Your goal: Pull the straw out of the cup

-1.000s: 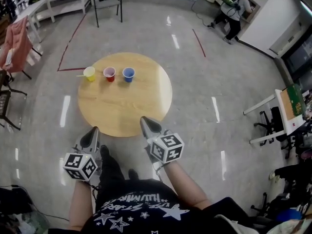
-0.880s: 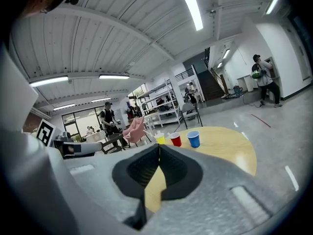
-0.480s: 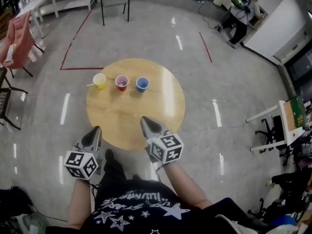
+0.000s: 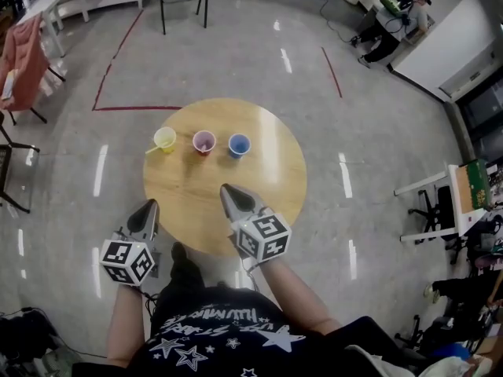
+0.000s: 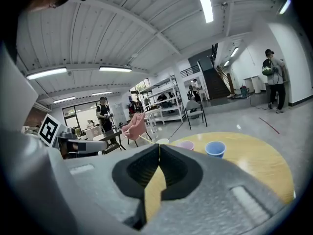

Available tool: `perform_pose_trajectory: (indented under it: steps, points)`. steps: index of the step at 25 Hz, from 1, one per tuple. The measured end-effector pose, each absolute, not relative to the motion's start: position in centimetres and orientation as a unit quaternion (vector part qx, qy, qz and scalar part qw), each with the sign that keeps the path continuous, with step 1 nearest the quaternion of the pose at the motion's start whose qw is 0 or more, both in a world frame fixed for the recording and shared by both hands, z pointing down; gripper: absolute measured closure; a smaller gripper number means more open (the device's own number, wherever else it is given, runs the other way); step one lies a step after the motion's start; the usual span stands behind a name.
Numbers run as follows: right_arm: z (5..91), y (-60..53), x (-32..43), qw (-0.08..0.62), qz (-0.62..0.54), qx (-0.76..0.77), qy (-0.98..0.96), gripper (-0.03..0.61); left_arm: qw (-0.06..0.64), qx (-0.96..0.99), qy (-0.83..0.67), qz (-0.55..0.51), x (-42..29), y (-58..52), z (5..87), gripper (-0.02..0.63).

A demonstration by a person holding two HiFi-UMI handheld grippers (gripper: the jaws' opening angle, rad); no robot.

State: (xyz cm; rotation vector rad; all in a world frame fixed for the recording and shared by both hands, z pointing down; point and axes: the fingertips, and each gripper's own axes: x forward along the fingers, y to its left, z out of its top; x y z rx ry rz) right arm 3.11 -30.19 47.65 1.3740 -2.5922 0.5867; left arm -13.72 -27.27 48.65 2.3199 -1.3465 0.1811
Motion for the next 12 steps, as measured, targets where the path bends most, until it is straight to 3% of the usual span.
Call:
perform_pose_trajectory:
  steps: [12]
  points:
    - [46.3,-34.1,-4.8,0.075,0.172,0.417,-0.89,0.577,0.229,0.836,-0.496,0.052,-19.7,-31.6,47.8,0.607]
